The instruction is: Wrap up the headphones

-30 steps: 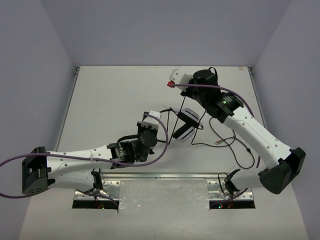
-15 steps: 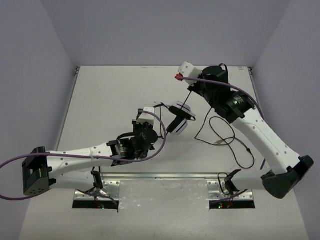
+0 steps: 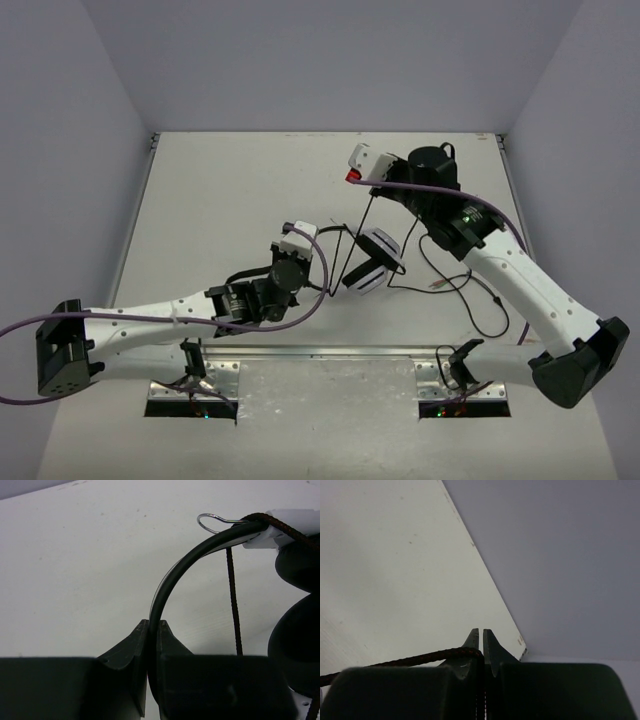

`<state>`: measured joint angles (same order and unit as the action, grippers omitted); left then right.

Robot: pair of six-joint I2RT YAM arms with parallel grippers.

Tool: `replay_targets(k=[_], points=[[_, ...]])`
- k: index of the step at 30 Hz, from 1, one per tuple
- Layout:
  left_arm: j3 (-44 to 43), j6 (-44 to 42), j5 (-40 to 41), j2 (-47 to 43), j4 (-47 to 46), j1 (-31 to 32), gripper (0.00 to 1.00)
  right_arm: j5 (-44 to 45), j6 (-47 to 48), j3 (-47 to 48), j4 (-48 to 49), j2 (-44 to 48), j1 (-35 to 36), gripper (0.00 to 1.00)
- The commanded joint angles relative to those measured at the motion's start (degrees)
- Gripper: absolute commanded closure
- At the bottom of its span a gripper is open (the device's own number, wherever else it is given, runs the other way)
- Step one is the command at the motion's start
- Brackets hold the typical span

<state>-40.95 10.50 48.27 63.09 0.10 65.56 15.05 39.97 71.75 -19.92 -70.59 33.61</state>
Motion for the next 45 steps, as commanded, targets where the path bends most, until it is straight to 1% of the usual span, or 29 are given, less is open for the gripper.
replay_targets(k=[1,3,5,7,10,11,13,14,15,17,19,22,24,26,27,29,30,31,33,34,37,39,41,45], points=[[1.3,-4.8,-10.3,-2.6,0.9,1.4,1.00,-9.1,1.3,2.7,15.5,2.3,-2.0,0.97],[1.9,-5.8,-12.2,-2.8,-1.8,1.8,1.00,-14.4,-0.5,5.3,12.0,1.2,-2.0,0.98],[1.5,-5.9,-11.9,-2.4,-1.9,1.9,1.00,-17.7,-2.5,8.8,7.0,-0.9,-2.0,0.99],[1.1,-6.2,-11.6,-2.4,-1.8,1.9,1.00,-17.4,-4.5,8.6,7.7,-1.3,-2.0,0.98],[1.1,-6.3,-11.4,-3.5,-1.5,2.6,1.00,-15.1,-4.0,7.3,9.5,-2.5,-2.1,0.99],[1.2,-6.4,-11.5,-4.0,-1.5,2.7,1.00,-12.6,-3.7,7.4,10.2,-3.2,-2.1,0.99],[1.7,-6.3,-10.7,-5.8,-1.7,3.3,1.00,-10.9,-4.1,7.1,10.9,-4.8,-2.8,0.99],[1.7,-6.3,-10.8,-6.3,-1.8,3.3,1.00,-11.1,-5.1,7.3,11.6,-5.2,-3.5,0.99],[1.7,-6.2,-10.8,-7.6,-1.9,3.6,1.00,-12.5,-7.5,7.7,11.1,-6.0,-5.3,0.99],[2.1,-6.3,-11.2,-9.1,-2.2,4.2,1.00,-15.9,-9.4,9.3,9.4,-7.3,-6.9,0.99],[2.3,-6.3,-10.4,-11.2,-2.6,4.6,1.00,-17.3,-9.8,10.3,8.2,-9.1,-6.9,0.99],[2.0,-5.5,-6.6,-13.7,-2.5,5.0,1.00,-18.3,-12.1,9.1,8.1,-9.0,-6.9,0.99],[1.8,-4.5,-3.3,-15.7,-2.5,5.1,1.00,-20.0,-13.6,6.5,9.1,-8.3,-6.9,0.99],[1.7,-4.8,-3.9,-17.1,-4.5,5.1,1.00,-26.2,-16.0,4.2,9.1,-7.5,-6.9,0.98],[1.4,-4.8,-5.3,-18.5,-5.3,5.1,1.00,-33.3,-17.1,3.5,8.9,-7.2,-7.0,0.98],[1.2,-5.0,-6.3,-19.8,-7.6,5.2,1.00,-41.9,-17.6,1.5,8.2,-6.0,-6.9,0.98],[0.8,-4.8,-6.3,-21.0,-8.1,5.2,1.00,-45.4,-19.8,0.9,8.8,-5.5,-6.9,0.98],[0.5,-5.0,-6.1,-21.6,-8.9,5.1,1.00,-50.9,-21.6,-0.5,9.5,-5.2,-6.9,0.98],[0.6,-6.1,-6.5,-23.6,-12.2,5.2,1.00,-54.1,-26.2,-1.6,12.9,-4.6,-6.9,0.98],[0.7,-6.5,-6.3,-24.1,-13.4,5.2,1.00,-54.7,-27.9,-2.6,14.0,-4.6,-6.9,0.98],[-0.9,-7.2,-4.1,-24.2,-15.7,5.2,1.00,-51.4,-34.0,-3.1,17.0,-4.6,-6.8,0.98],[-3.2,-7.1,-1.7,-22.2,-15.0,5.2,1.00,-48.0,-35.6,-3.9,17.7,-4.0,-6.2,0.99],[-4.6,-6.9,-0.2,-20.5,-14.4,5.2,1.00,-46.7,-35.7,-5.8,19.2,-3.3,-5.0,0.99],[-4.7,-6.1,2.1,-20.4,-15.7,5.3,1.00,-47.0,-36.5,-9.8,21.9,-3.2,-4.5,0.98]])
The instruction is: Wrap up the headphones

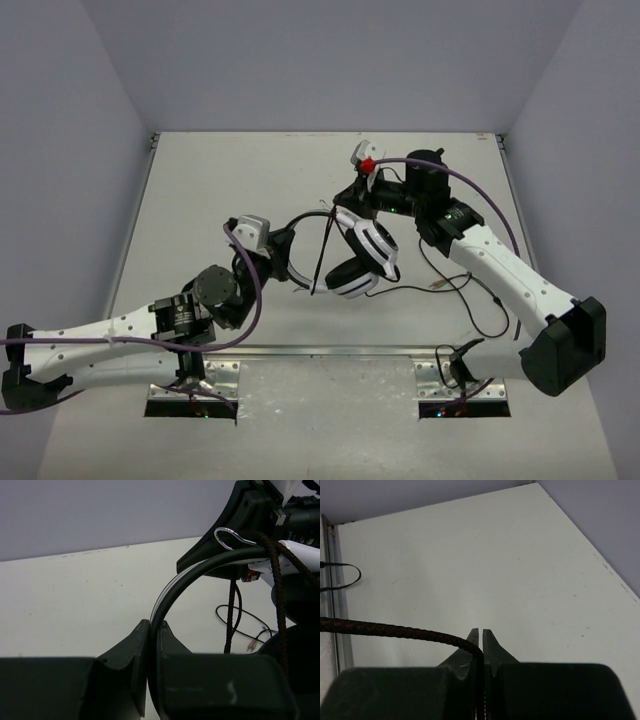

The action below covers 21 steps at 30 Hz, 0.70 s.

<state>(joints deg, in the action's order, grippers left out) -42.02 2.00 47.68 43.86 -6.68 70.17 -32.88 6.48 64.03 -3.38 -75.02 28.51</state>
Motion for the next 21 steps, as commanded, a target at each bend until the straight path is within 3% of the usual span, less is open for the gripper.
replay_targets(k=[1,4,8,13,16,19,21], points=[[-3.5,2.2,2.9,-1.7,-9.9,0.6,1.00,0.8,-3.1,-2.8,6.4,1.2,0.6,0.98],[-3.4,1.8,2.5,-4.4,-12.4,0.7,1.00,-1.5,-4.8,-6.8,11.3,0.8,0.6,0.97],[-6.9,0.6,-0.1,-5.4,-13.6,0.7,0.99,-7.2,-14.1,-12.2,22.2,-0.6,0.6,0.93],[-11.0,-1.6,-2.4,-3.1,-15.2,0.7,1.00,-9.1,-20.6,-11.7,32.8,-4.8,2.7,0.84],[-12.8,-3.6,-2.3,-1.3,-17.0,0.6,1.00,-10.3,-24.7,-10.9,39.1,-8.7,5.0,0.85],[-14.6,-4.5,0.7,0.3,-19.9,0.7,1.00,-10.4,-28.9,-11.4,46.3,-12.2,7.1,0.85],[-16.9,-5.2,7.2,1.9,-21.4,0.6,1.00,-9.9,-32.1,-13.1,52.1,-14.3,7.8,0.85]])
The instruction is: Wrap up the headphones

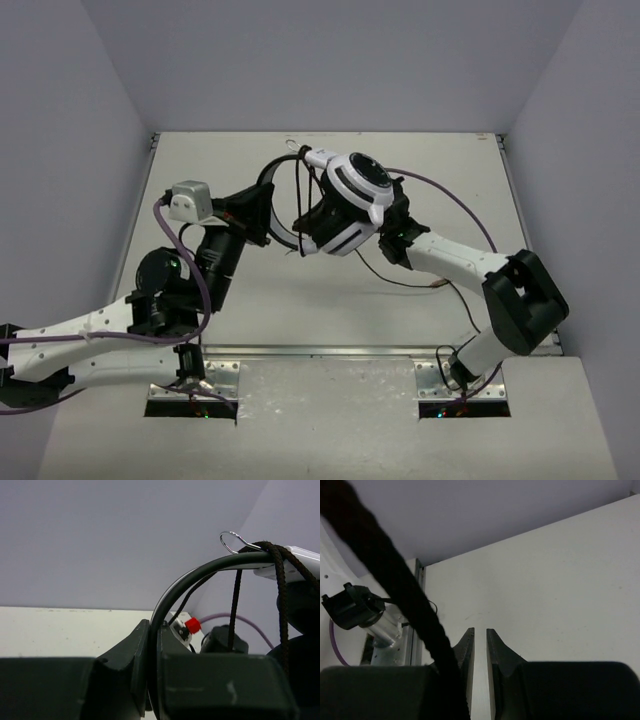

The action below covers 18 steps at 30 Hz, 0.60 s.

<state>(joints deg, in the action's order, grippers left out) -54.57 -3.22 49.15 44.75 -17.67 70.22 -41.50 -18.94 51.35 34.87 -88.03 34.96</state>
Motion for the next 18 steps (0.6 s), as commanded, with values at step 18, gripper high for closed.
replay_targets(k=[18], points=[[-31.1,8.0,14.8,25.4,8.9,-25.8,1.00,7.6,-2.4,-22.3,20.6,8.1,17.2,0.98]])
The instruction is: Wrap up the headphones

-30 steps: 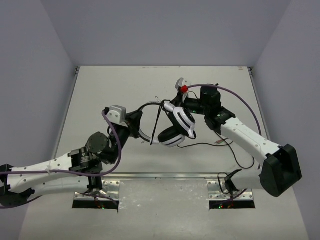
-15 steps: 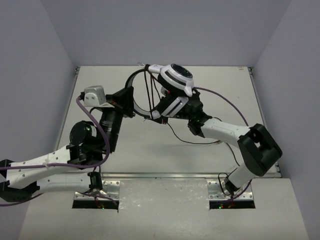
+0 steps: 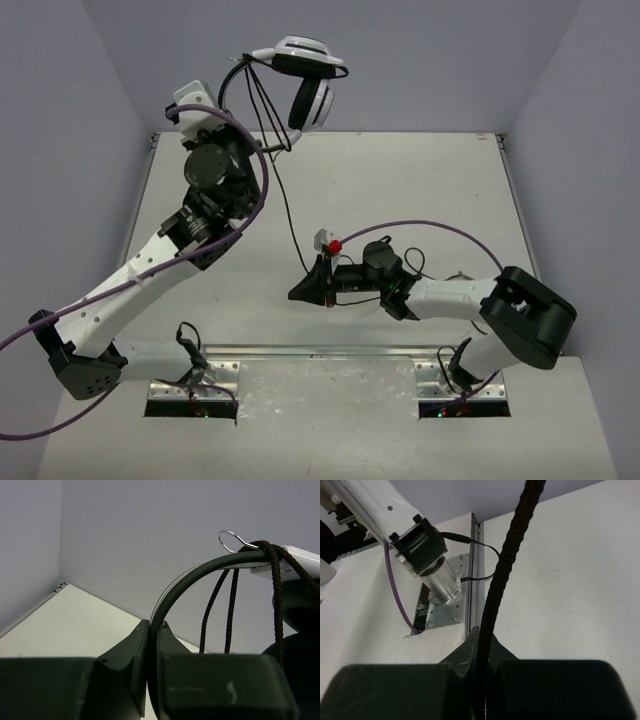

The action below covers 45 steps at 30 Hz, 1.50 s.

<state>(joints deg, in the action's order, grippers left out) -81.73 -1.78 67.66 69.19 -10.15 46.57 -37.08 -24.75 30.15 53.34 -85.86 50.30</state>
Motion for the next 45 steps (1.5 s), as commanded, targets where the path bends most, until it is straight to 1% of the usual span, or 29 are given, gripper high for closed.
replay_targets(k=[1,3,5,6,9,10,12,13,15,16,17,18,19,21,24,27,28,29,31,32,34,35,37,38,41,42,43,44,45], points=[[-4.0,7.3,-4.6,1.3,2.8,-4.3,1.00,4.1,4.4,-2.3,-0.2,7.4,2.6,0.99],[-3.9,9.4,-7.6,1.9,5.1,-7.0,1.00,7.7,8.7,-2.6,-4.0,11.0,5.1,0.99],[-2.7,10.4,-11.0,2.1,6.2,-8.6,1.00,9.7,12.5,-2.2,-10.3,12.9,6.7,0.99],[-2.6,11.6,-11.2,2.3,7.6,-10.3,1.00,12.4,13.5,-1.6,-12.1,14.5,7.2,0.99],[-2.3,13.6,-13.2,3.2,9.9,-13.0,1.00,15.3,17.2,-0.1,-21.5,16.4,8.6,0.99],[-1.9,12.9,-13.0,3.6,9.3,-14.0,1.00,16.7,18.2,1.6,-26.7,17.6,10.2,0.99],[-0.3,11.7,-13.4,4.9,8.5,-16.0,1.00,19.8,22.4,4.6,-31.6,19.0,12.9,0.99],[0.2,12.1,-14.4,5.7,9.0,-16.9,1.00,23.3,23.7,5.9,-37.1,20.2,15.2,0.99],[2.4,13.9,-17.6,6.1,9.8,-19.3,1.00,26.9,27.6,9.3,-41.5,21.3,17.0,0.99],[5.1,14.3,-19.7,6.0,9.5,-19.8,1.00,28.6,29.6,10.4,-45.7,22.6,17.7,0.99],[6.7,14.2,-19.8,5.8,8.2,-19.9,1.00,30.9,30.4,12.6,-49.1,23.1,18.2,0.99],[8.5,13.9,-20.2,5.8,7.4,-19.9,1.00,30.9,31.3,14.0,-51.2,23.5,18.2,0.99],[12.1,13.9,-20.7,5.3,7.0,-19.9,1.00,33.2,33.1,15.1,-52.8,23.8,18.2,0.99],[15.7,16.2,-19.5,5.1,6.6,-19.9,1.00,35.1,34.6,19.8,-59.0,24.3,18.2,0.99],[23.7,19.8,-20.0,4.1,5.8,-19.1,1.00,37.0,37.7,27.0,-66.5,23.0,18.1,0.98],[28.5,20.7,-20.5,2.5,2.0,-16.2,1.00,39.9,41.4,33.9,-72.2,21.2,18.1,0.98],[31.5,20.7,-21.0,1.9,0.9,-15.3,1.00,40.7,43.9,35.3,-73.4,20.8,18.2,0.98],[33.0,19.5,-21.5,1.2,-1.6,-13.2,1.00,43.7,45.3,38.2,-74.5,20.0,18.1,0.98],[37.3,16.7,-20.9,-1.2,-3.9,-9.9,1.00,46.3,49.8,40.9,-77.1,19.0,17.6,0.98],[38.7,15.2,-20.7,-2.0,-6.9,-6.3,1.00,46.7,50.8,44.0,-78.3,18.4,17.2,0.98],[42.0,14.3,-19.9,-4.4,-7.2,-3.0,1.00,48.7,53.4,46.7,-80.8,16.3,15.5,0.98],[43.0,14.4,-19.2,-5.2,-7.2,-0.1,1.00,49.1,54.2,48.2,-81.3,15.9,15.0,0.98],[46.7,15.5,-17.3,-8.4,-6.8,3.0,1.00,52.0,57.4,48.9,-80.7,15.3,13.8,0.98],[48.1,15.8,-16.1,-9.2,-6.5,6.4,1.00,52.8,58.6,48.7,-80.3,15.4,13.3,0.98],[51.8,18.4,-14.0,-13.2,-4.3,11.3,1.00,55.7,62.6,46.3,-75.8,16.5,11.0,0.97],[53.1,18.6,-14.3,-15.2,-4.3,12.3,1.00,56.7,64.1,45.4,-71.8,17.5,8.8,0.94],[53.8,17.1,-14.9,-16.3,-4.6,13.2,1.00,56.2,64.4,44.7,-70.3,17.9,7.3,0.94],[54.1,16.6,-15.4,-17.2,-5.0,14.8,1.00,55.4,64.4,44.3,-69.1,18.4,6.0,0.94],[54.5,16.0,-15.7,-18.9,-4.9,15.5,1.00,54.1,63.7,44.3,-67.7,18.6,2.6,0.98]])
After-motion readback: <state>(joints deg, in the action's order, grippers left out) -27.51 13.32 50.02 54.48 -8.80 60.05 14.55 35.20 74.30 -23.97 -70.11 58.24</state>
